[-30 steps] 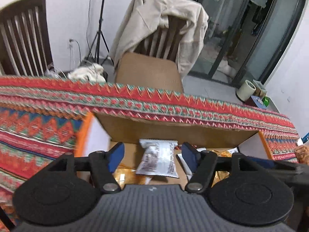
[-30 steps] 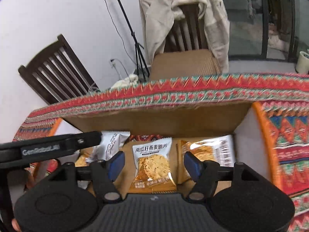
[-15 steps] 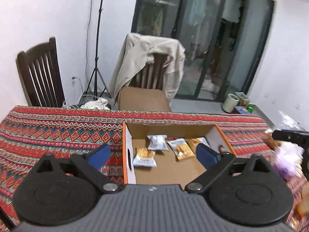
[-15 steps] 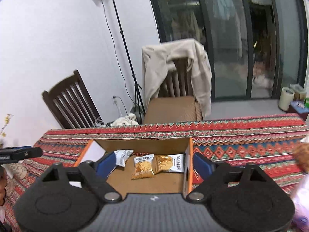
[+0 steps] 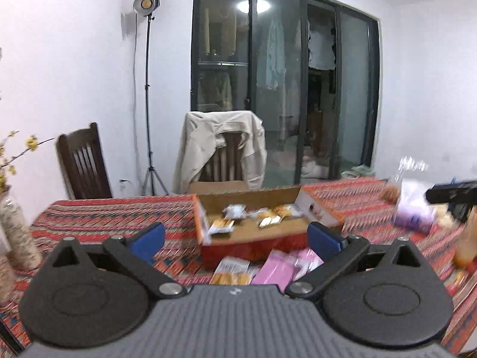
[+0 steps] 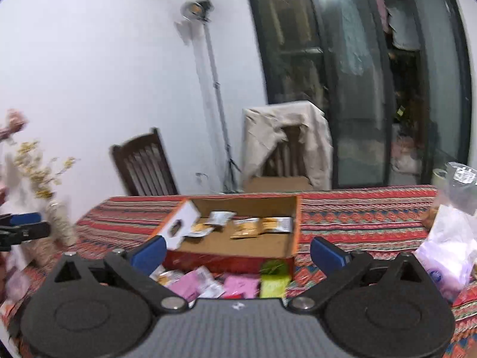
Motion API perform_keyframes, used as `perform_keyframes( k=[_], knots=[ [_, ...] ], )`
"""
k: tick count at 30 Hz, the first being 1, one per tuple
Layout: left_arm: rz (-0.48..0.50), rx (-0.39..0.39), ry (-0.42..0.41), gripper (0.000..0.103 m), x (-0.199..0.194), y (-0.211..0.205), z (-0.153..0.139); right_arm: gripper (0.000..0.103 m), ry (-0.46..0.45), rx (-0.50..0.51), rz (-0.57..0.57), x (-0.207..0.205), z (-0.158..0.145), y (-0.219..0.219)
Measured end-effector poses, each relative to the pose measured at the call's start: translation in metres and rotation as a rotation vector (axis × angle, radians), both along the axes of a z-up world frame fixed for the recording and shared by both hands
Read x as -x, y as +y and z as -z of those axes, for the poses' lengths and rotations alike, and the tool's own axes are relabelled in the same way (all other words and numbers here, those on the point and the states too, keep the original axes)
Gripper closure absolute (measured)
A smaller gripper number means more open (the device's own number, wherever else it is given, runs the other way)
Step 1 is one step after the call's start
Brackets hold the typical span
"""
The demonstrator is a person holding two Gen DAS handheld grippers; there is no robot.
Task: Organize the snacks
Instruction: 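Move both tools back toward the snack pile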
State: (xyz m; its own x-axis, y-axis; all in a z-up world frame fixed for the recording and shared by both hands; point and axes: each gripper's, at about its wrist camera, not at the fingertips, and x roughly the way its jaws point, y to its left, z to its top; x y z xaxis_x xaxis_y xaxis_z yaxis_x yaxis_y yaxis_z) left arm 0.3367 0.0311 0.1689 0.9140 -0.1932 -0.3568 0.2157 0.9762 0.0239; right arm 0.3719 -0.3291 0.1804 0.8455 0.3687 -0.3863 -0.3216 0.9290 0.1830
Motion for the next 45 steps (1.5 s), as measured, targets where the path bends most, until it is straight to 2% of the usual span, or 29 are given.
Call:
perform_keyframes(
  k=[3, 7, 10, 15, 22, 26, 31, 38, 39, 40, 41, 43, 45],
  knots=[
    [-0.011, -0.025, 0.013, 0.0, 0.021, -0.001, 0.029, 0.0, -0.007, -0.039, -0.059, 0.03, 0.025, 0.005],
    [-0.04, 0.059, 0.037, 0.0, 0.049, 0.01, 0.06, 0.0, -0.029, -0.047, -0.082, 0.067, 0.061, 0.019],
    [-0.067, 0.06, 0.046, 0.0, 0.061, 0.014, 0.076, 0.0, -0.036, -0.006, -0.058, 0.087, 0.085, 0.033],
    [-0.085, 0.018, 0.074, 0.0, 0.067, 0.014, 0.098, 0.0, -0.062, 0.103, -0.017, 0.106, 0.12, 0.054],
    [-0.071, 0.025, 0.166, 0.0, 0.055, 0.007, 0.134, 0.0, 0.007, 0.087, 0.025, 0.105, 0.172, 0.063],
    [-0.051, 0.004, 0.183, 0.0, 0.044, 0.003, 0.142, 0.0, -0.004, 0.068, 0.046, 0.104, 0.182, 0.057],
    [-0.052, 0.001, 0.211, 0.0, 0.02, 0.003, 0.148, 0.0, -0.03, 0.043, 0.061, 0.092, 0.18, 0.048],
    [-0.02, -0.069, 0.216, 0.001, -0.019, -0.006, 0.161, 0.002, -0.014, 0.031, 0.048, 0.05, 0.181, 0.042],
    [-0.008, -0.077, 0.215, 0.006, -0.026, -0.007, 0.163, 0.003, 0.007, 0.014, 0.034, 0.04, 0.181, 0.039],
    [0.005, -0.081, 0.218, 0.012, -0.034, -0.008, 0.165, 0.01, 0.011, 0.008, 0.024, 0.032, 0.182, 0.036],
    [0.013, -0.085, 0.227, 0.016, -0.041, -0.008, 0.167, 0.012, 0.023, 0.018, 0.022, 0.023, 0.182, 0.035],
    [0.019, -0.088, 0.24, 0.03, -0.054, -0.01, 0.17, 0.016, 0.051, 0.04, 0.024, 0.007, 0.181, 0.035],
    [0.034, -0.082, 0.259, 0.037, -0.066, -0.008, 0.174, 0.023, 0.061, 0.035, -0.001, -0.01, 0.179, 0.031]
  ],
)
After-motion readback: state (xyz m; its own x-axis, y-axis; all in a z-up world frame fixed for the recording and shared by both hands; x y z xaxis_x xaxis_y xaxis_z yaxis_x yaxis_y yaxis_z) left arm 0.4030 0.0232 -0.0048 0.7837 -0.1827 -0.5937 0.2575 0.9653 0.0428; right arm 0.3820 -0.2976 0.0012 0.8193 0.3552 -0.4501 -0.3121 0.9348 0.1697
